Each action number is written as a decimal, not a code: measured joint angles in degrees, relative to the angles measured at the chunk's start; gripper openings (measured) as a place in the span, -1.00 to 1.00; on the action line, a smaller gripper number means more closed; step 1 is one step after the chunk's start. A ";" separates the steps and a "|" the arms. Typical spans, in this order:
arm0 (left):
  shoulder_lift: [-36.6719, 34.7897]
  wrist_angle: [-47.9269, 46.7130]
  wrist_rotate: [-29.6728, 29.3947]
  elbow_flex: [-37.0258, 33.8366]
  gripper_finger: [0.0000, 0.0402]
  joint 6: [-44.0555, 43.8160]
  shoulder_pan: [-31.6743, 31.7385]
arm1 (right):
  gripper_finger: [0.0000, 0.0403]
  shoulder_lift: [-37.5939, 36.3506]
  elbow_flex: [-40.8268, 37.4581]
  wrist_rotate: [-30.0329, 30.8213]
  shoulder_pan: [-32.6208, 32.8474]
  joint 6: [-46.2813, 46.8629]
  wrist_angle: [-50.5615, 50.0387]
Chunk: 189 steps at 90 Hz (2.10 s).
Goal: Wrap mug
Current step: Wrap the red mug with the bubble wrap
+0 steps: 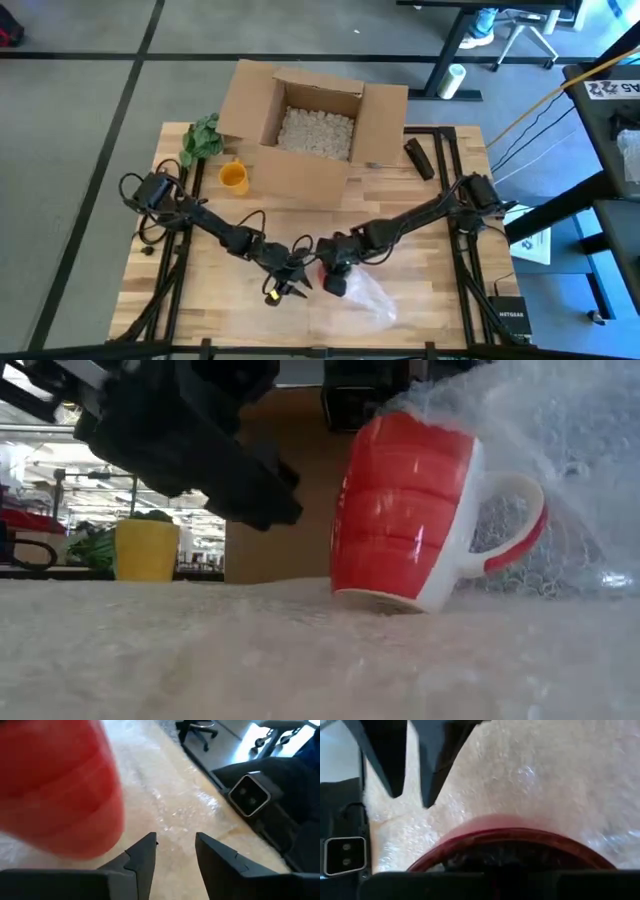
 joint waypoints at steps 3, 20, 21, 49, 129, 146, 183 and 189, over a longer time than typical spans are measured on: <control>0.00 0.04 0.00 0.00 -0.40 0.00 -0.01 | -1.00 0.00 0.05 0.23 0.16 0.00 -0.19; 0.12 1.05 -1.27 -0.02 -0.40 0.99 0.67 | -1.00 0.31 4.31 3.03 0.82 -1.83 -6.24; 0.20 1.29 -1.27 -0.02 -0.40 1.08 0.72 | -1.00 0.31 4.61 3.11 0.82 -1.92 -6.51; 4.73 7.42 2.74 0.50 -0.40 0.70 1.38 | -1.00 0.26 6.19 2.65 0.69 -3.01 -7.80; 5.22 -1.40 2.80 0.59 -0.40 -2.58 1.22 | -1.00 -0.17 16.67 4.33 1.53 -5.59 -20.89; 5.22 -1.53 2.80 0.59 -0.40 -2.60 1.20 | -1.00 -0.26 20.01 5.42 3.21 -4.86 -25.15; 5.22 -1.19 2.80 0.59 -0.40 -2.46 1.22 | -1.00 3.53 20.55 -0.51 5.39 -3.00 -25.86; 5.22 -1.23 2.80 0.59 -0.40 -2.55 1.22 | -1.00 5.55 20.55 -1.73 4.64 -3.94 -24.31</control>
